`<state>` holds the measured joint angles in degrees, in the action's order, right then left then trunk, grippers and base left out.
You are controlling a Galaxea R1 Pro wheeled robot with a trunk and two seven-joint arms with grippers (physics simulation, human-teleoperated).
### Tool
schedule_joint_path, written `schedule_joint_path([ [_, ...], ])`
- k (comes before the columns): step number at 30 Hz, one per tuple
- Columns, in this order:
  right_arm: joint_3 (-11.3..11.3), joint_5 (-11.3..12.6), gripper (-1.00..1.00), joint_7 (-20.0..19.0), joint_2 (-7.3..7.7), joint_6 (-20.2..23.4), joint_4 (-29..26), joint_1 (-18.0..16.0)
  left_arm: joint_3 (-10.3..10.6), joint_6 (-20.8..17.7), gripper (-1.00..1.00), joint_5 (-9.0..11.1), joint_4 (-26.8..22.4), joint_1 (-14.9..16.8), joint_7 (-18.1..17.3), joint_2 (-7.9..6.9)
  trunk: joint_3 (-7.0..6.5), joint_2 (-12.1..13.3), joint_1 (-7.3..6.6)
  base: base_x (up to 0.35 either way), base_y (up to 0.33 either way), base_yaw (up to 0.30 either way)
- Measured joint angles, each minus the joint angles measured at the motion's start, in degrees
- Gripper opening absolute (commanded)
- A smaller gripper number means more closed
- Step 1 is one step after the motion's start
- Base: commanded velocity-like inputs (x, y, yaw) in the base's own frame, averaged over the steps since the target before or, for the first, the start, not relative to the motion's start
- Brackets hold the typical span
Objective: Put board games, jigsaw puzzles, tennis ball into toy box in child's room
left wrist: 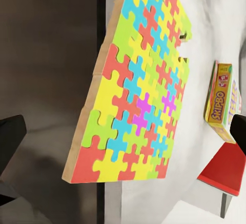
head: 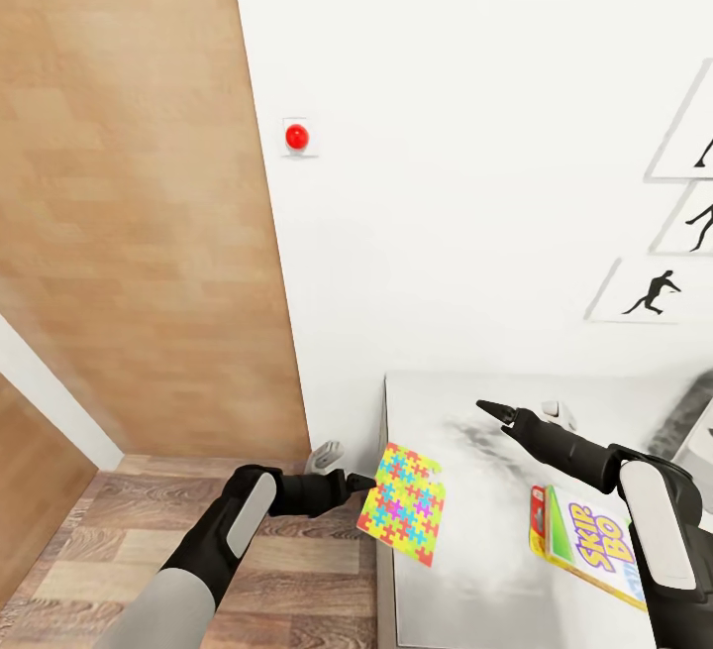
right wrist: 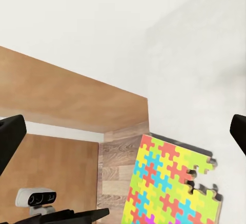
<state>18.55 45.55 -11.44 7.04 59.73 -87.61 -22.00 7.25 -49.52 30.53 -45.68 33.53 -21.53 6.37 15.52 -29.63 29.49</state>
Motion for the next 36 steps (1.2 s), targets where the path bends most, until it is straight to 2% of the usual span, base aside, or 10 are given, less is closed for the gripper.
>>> schedule_joint_path([
  [4,0.00,0.00,1.00,0.00,0.00,0.00,0.00,0.00,0.00,0.00,1.00,0.00,0.00,0.00,0.00,0.03,0.72,-1.61,0.88,0.000,0.000,0.000],
  [14,0.00,0.02,1.00,0.00,0.00,0.00,0.00,0.00,0.00,0.00,1.00,0.01,0.00,0.00,0.00,0.04,0.70,-1.63,0.88,0.000,0.000,-0.004],
  [36,0.00,0.03,1.00,0.00,0.00,0.00,0.00,0.00,0.00,-0.01,1.00,0.02,0.00,0.00,0.00,0.04,-1.06,-1.63,0.88,0.000,0.000,-0.062],
])
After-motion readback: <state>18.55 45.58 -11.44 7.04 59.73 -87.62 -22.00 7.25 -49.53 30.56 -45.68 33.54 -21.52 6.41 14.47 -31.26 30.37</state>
